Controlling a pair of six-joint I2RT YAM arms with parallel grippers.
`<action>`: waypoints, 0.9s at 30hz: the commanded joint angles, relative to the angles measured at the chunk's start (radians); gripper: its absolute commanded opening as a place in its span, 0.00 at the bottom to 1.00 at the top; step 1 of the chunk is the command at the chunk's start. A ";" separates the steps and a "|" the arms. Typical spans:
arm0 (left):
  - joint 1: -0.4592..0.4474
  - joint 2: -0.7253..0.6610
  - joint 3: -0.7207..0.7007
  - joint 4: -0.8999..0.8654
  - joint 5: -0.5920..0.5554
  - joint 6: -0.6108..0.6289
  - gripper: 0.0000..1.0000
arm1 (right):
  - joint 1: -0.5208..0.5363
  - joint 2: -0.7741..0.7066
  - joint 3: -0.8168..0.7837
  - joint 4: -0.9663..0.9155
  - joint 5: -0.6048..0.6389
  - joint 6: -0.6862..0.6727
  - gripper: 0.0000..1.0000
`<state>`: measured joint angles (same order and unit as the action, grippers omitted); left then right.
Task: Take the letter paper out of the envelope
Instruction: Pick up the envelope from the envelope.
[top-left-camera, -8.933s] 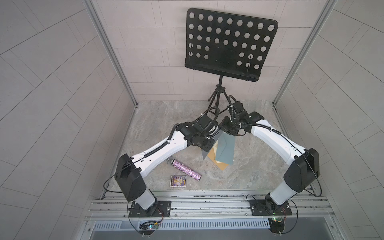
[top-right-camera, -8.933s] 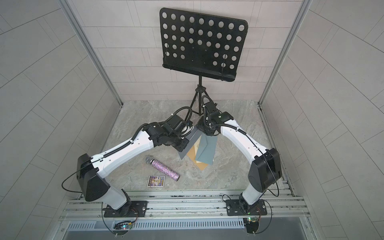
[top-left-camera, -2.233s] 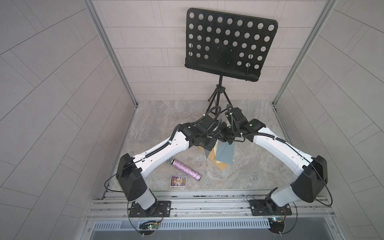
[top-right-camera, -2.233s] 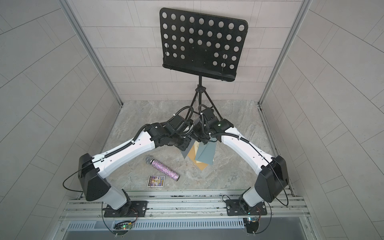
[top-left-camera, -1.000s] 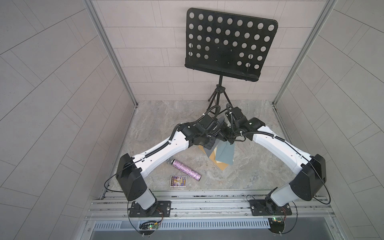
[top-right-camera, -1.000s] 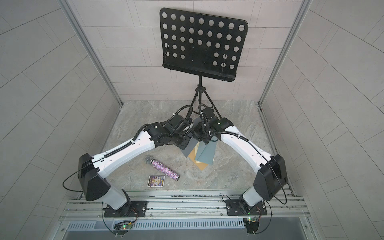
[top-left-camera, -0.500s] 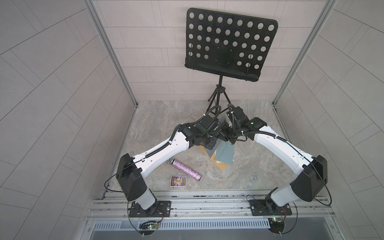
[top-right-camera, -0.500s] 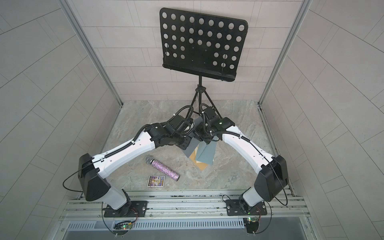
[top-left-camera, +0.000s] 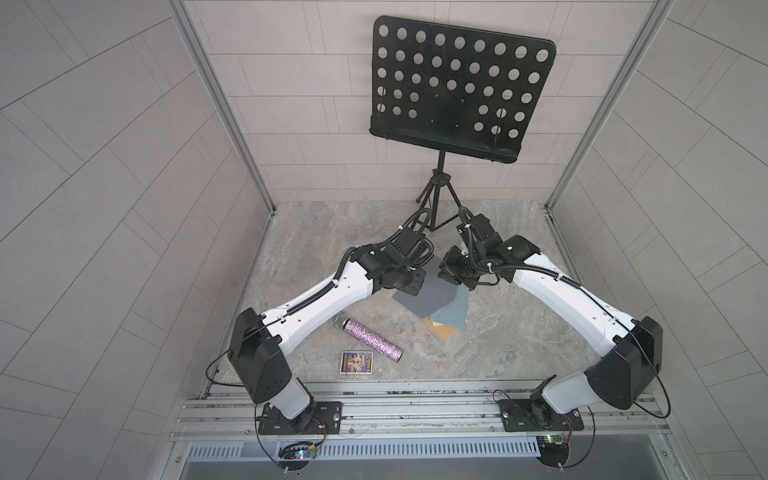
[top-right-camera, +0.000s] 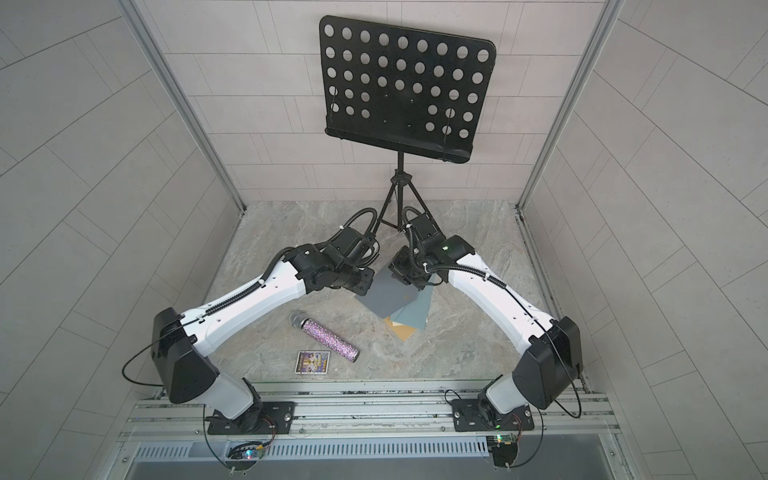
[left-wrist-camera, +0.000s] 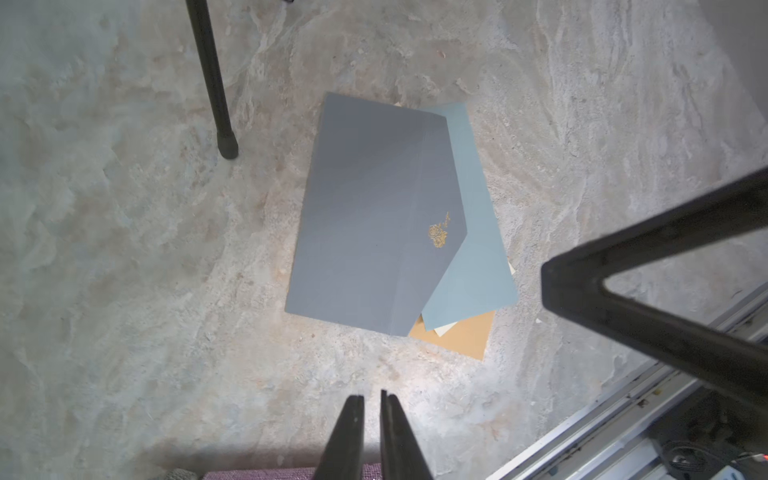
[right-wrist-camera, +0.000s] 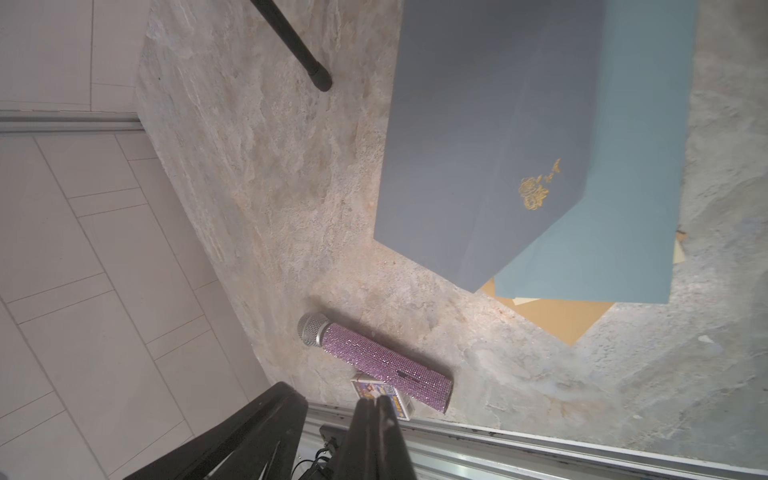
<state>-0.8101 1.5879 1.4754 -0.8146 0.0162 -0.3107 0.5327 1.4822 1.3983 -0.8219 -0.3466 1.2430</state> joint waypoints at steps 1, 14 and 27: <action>-0.002 -0.012 -0.032 -0.024 0.041 0.004 0.17 | -0.012 -0.039 -0.044 -0.090 0.114 -0.079 0.00; 0.068 0.192 -0.106 0.120 0.164 -0.117 0.36 | -0.275 0.105 -0.381 0.415 -0.149 -0.330 0.56; 0.081 0.248 -0.088 0.144 0.175 -0.110 0.40 | -0.264 0.305 -0.390 0.572 -0.198 -0.273 0.52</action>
<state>-0.7269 1.8442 1.3663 -0.6769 0.1875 -0.4061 0.2638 1.7599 1.0065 -0.2924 -0.5331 0.9581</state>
